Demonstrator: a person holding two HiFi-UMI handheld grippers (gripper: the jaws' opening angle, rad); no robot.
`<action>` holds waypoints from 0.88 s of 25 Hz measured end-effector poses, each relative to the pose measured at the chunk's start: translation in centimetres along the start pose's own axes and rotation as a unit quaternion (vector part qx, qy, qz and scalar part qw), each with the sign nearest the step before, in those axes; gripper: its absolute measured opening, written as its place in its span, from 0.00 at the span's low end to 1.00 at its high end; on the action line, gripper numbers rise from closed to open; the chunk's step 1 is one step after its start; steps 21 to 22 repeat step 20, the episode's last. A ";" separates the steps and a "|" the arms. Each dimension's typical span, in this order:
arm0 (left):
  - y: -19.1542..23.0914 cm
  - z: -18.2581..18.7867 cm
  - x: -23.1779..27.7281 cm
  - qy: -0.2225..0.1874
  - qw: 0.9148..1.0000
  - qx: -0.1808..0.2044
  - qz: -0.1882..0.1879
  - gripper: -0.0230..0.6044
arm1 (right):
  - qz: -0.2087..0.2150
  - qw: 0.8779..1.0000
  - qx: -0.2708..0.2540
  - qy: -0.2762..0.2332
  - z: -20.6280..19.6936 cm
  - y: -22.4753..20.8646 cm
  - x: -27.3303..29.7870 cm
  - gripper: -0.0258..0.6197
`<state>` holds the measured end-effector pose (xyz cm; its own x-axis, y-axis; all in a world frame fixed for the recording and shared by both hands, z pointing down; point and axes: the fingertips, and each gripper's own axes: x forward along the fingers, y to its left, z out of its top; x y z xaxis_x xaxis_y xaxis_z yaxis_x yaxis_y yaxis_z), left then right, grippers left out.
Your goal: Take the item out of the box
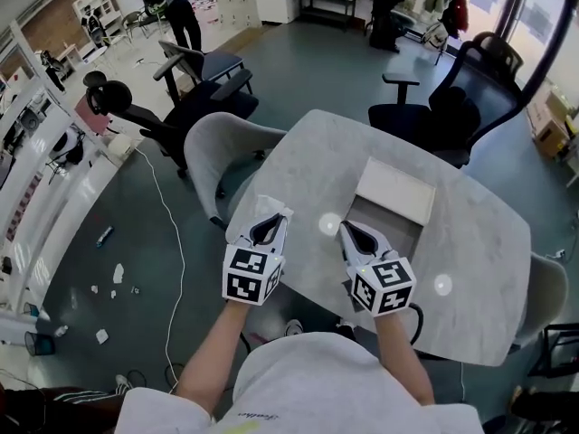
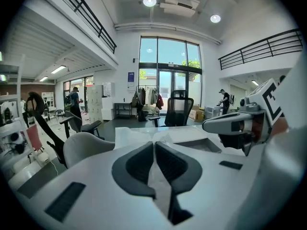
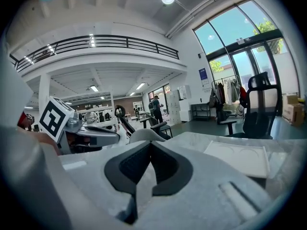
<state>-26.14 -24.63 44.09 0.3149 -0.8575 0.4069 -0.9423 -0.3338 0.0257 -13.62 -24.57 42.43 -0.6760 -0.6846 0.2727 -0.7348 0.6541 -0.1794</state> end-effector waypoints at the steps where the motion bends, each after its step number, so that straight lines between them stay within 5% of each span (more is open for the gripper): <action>1: 0.6 -0.1 -0.3 -0.003 1.000 -0.004 0.006 0.07 | 0.002 1.000 -0.002 0.002 0.0 0.3 0.3 0.05; 22: 3.2 -2.3 -1.5 -0.007 0.999 -0.029 0.012 0.07 | -0.004 1.000 -0.011 0.007 -0.9 2.7 2.1 0.05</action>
